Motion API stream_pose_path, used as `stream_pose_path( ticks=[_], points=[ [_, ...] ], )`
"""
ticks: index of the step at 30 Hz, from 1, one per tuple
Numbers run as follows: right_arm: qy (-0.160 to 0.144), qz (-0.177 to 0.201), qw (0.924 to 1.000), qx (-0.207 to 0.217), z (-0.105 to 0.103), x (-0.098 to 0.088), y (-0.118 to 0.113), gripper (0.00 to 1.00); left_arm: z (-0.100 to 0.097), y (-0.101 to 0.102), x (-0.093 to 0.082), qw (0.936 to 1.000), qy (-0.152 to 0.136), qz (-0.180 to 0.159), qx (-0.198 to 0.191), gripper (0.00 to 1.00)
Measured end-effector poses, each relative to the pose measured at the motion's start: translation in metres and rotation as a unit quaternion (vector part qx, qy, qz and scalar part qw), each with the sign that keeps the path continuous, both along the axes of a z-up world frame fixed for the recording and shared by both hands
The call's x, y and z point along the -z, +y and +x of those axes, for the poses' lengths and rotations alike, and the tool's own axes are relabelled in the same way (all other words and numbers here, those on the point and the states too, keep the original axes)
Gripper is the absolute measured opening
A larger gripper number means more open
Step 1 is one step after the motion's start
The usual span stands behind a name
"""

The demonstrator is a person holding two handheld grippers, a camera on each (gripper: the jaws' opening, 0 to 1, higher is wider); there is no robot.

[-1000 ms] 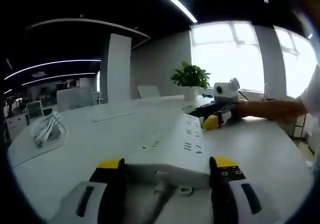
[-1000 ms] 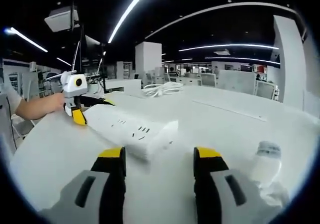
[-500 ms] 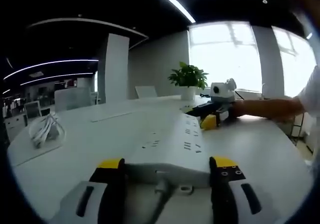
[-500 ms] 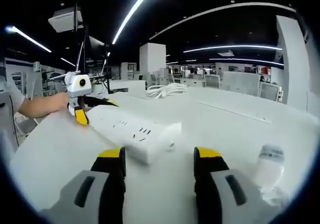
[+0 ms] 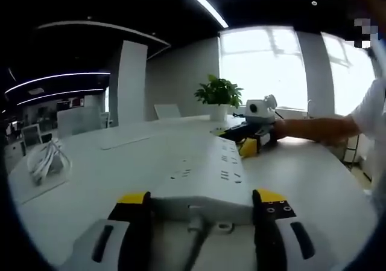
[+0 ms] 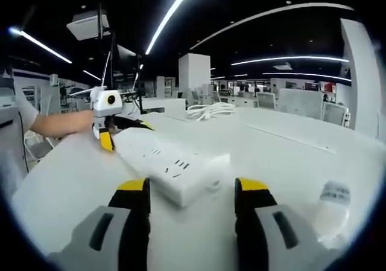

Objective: Straighten the power strip on the desk, plug the charger into it

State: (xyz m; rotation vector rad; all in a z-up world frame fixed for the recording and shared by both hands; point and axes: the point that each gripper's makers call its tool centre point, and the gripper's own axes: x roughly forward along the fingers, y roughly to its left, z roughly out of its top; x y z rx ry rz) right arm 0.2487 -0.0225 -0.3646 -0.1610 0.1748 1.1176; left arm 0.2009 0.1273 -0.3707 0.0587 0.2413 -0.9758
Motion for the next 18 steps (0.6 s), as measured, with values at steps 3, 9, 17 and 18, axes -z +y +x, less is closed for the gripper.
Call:
stream_pose_path(
  ticks=[3,9,17,18],
  points=[
    [0.001,0.0,1.0,-0.004,-0.0016,0.0003,0.0009,0.55,0.0,-0.0012,0.0003,0.9999,0.0,0.001,0.013,0.69],
    [0.002,0.0,0.9999,-0.011,0.0006,0.0,0.0017,0.57,0.001,-0.0037,0.0003,0.9997,0.001,0.002,0.025,0.69],
    [0.001,0.001,0.9994,-0.035,0.0002,-0.0001,0.0083,0.58,0.0002,-0.0044,-0.0002,0.9995,0.0,0.002,0.03,0.69],
    [0.001,0.001,0.9993,-0.036,-0.0001,-0.0001,0.0088,0.58,0.0004,-0.0047,-0.0002,0.9995,0.001,0.002,0.031,0.69]
  ],
)
